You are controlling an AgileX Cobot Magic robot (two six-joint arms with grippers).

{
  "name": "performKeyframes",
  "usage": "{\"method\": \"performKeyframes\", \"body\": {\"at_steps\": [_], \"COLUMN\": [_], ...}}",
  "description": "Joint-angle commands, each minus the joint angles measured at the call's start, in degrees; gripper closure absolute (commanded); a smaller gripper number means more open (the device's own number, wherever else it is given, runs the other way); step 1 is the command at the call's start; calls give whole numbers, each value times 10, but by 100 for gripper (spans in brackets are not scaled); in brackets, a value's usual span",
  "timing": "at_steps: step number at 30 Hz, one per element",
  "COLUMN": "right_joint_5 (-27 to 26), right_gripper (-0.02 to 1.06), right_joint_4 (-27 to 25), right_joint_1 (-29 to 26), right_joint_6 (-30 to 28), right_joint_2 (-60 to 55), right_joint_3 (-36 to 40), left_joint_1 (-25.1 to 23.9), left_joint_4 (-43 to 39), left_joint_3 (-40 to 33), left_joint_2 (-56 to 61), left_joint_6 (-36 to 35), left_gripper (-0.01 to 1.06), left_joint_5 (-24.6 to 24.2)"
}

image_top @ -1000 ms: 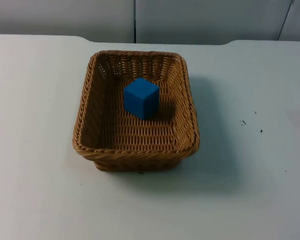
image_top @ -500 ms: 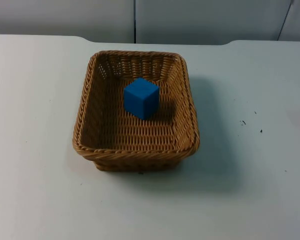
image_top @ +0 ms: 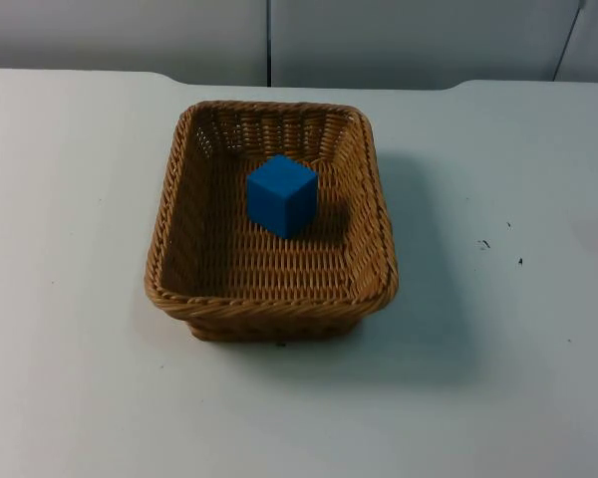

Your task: Pick up the basket with the left hand and place the blue cube into the basket with the right hand.

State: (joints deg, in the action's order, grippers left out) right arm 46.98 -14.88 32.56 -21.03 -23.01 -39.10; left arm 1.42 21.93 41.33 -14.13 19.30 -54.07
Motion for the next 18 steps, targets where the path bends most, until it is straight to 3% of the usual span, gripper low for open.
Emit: {"method": "performKeyframes", "body": {"at_steps": [1, 10, 18], "right_joint_5": [-10, 37, 100], "right_gripper": [23, 23, 23], "right_joint_4": [-1, 8, 103], "right_joint_1": [-1, -1, -1], "right_joint_6": [3, 37, 139], "right_joint_2": [24, 117, 192], "right_joint_3": [20, 83, 83], "left_joint_1": [4, 4, 4], "left_joint_4": [1, 0, -54], "left_joint_3": [-11, -50, -102], "left_joint_2": [15, 86, 138], "left_joint_6": [-4, -27, -77], "left_gripper": [33, 33, 33], "left_joint_5": [2, -4, -36]}}
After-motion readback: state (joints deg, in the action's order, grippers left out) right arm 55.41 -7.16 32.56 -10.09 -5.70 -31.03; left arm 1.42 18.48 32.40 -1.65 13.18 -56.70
